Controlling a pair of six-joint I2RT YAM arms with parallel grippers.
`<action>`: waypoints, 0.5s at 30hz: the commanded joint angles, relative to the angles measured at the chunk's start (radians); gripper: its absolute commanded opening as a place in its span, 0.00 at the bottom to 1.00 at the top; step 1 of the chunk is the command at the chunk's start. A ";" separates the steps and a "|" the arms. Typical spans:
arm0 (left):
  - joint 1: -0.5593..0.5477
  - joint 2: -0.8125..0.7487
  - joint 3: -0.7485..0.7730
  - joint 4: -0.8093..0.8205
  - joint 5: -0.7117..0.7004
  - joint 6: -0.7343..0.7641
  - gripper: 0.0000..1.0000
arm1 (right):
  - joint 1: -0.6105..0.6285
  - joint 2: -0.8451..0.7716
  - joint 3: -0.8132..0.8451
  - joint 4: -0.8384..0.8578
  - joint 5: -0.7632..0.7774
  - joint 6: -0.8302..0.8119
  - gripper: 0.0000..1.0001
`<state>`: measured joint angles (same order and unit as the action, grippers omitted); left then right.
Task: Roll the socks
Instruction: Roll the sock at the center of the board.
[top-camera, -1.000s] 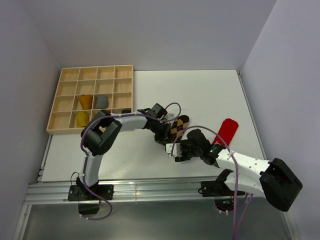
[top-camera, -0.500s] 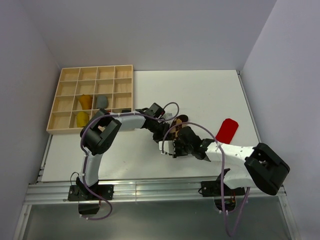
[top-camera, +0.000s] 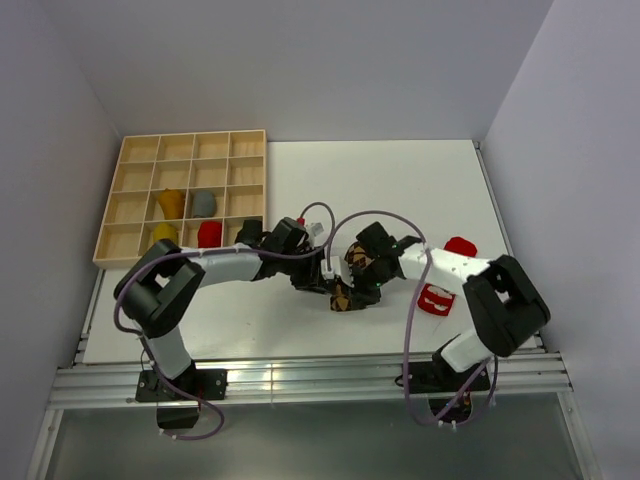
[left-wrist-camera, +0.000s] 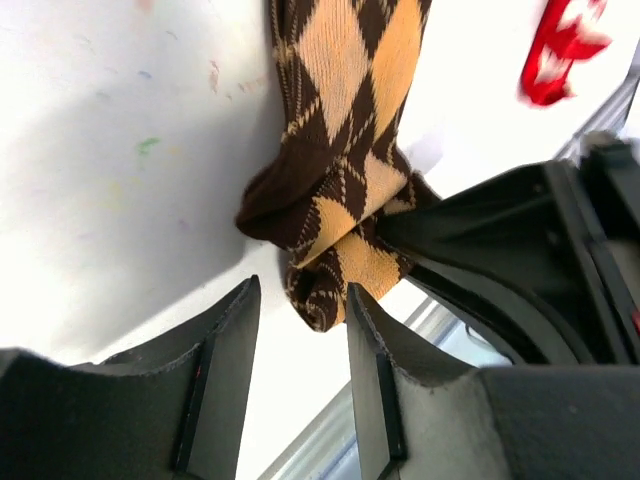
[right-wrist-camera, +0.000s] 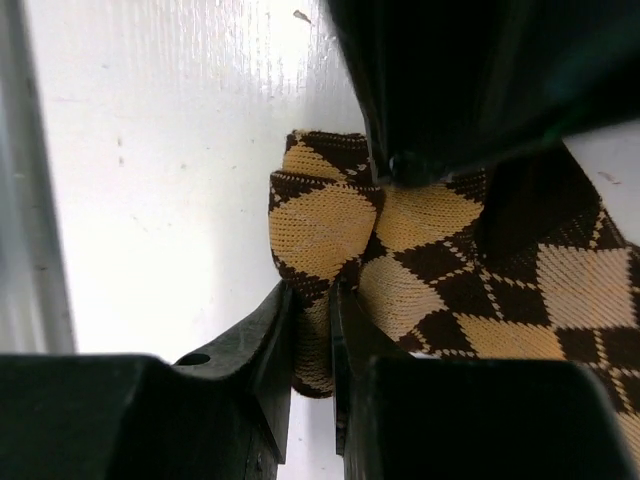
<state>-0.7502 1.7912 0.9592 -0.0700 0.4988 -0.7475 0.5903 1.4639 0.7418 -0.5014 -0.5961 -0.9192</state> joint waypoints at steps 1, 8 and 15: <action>0.000 -0.122 -0.080 0.215 -0.144 -0.047 0.45 | -0.068 0.105 0.092 -0.286 -0.126 -0.062 0.04; -0.014 -0.274 -0.250 0.389 -0.316 0.014 0.45 | -0.141 0.404 0.362 -0.613 -0.249 -0.151 0.05; -0.184 -0.340 -0.304 0.449 -0.488 0.262 0.47 | -0.196 0.590 0.516 -0.779 -0.298 -0.182 0.05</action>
<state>-0.8497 1.4826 0.6601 0.2749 0.1158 -0.6361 0.4129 2.0090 1.2140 -1.1412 -0.8772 -1.0657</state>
